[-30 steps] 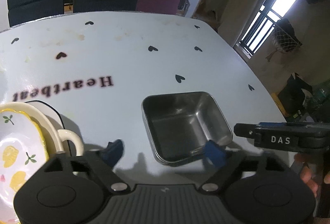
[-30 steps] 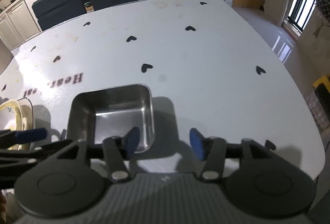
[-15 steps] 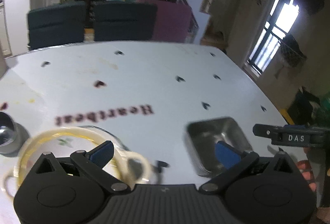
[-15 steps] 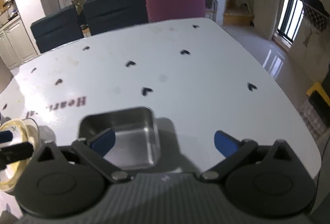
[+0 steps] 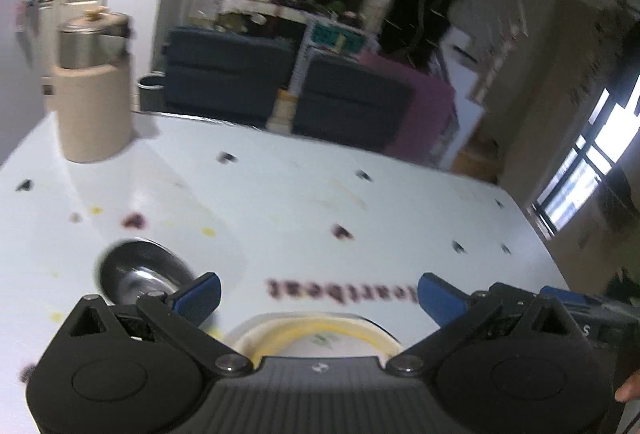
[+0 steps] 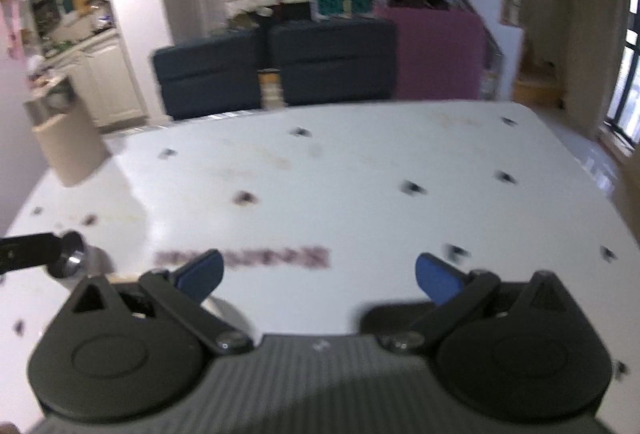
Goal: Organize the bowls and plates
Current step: 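Move both grippers to the round steel bowl beside the beige canister, then close both grippers on the rim of the round steel bowl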
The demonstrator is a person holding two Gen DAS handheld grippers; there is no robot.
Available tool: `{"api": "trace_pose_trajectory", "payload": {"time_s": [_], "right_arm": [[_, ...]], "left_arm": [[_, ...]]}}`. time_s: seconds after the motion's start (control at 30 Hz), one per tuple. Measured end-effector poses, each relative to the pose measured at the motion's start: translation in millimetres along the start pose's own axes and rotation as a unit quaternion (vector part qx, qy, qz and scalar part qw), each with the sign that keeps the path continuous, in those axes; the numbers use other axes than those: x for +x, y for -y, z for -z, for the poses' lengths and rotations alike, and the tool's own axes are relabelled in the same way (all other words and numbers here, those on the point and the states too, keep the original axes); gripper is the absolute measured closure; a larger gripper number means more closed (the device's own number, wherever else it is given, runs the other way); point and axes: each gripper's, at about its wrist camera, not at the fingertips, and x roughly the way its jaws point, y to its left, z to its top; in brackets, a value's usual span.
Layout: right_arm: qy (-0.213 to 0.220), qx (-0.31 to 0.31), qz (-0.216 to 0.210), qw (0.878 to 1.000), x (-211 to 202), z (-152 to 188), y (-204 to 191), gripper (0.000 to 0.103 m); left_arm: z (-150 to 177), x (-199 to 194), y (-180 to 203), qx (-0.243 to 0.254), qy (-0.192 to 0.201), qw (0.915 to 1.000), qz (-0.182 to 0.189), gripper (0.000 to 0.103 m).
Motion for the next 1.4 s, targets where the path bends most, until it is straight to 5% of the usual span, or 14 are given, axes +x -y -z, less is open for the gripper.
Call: {"api": "trace_pose_trajectory", "payload": {"time_s": [0.33, 0.5, 0.63, 0.8, 0.97, 1.17, 1.27, 1.4], "right_arm": [[-0.004, -0.037, -0.089, 0.995, 44, -28, -88, 0.0], [-0.063, -0.04, -0.122, 0.99, 76, -36, -114, 0.004], [-0.115, -0.016, -0.147, 0.982, 100, -31, -126, 0.03], [-0.157, 0.004, -0.192, 0.969, 117, -26, -146, 0.045], [-0.178, 0.004, -0.211, 0.961, 129, -19, -168, 0.065], [-0.192, -0.023, -0.215, 0.957, 141, -14, -199, 0.071], [-0.2, -0.041, -0.2, 0.958, 142, -9, -206, 0.087], [-0.176, -0.065, -0.183, 0.965, 142, -11, -211, 0.095]], "left_arm": [[-16, 12, -94, 0.001, -0.029, 0.9907, -0.133, 0.0], [-20, 36, -117, -0.02, -0.059, 0.9879, -0.142, 0.002], [-21, 52, -121, -0.028, -0.079, 0.986, -0.144, 0.021], [-21, 69, -127, -0.027, -0.093, 0.985, -0.143, 0.043], [-21, 75, -137, -0.033, -0.097, 0.9832, -0.151, 0.051], [-17, 78, -145, -0.032, -0.106, 0.9812, -0.158, 0.056], [-15, 79, -147, -0.027, -0.113, 0.9799, -0.163, 0.067], [-11, 82, -148, -0.026, -0.126, 0.9788, -0.159, 0.081]]}}
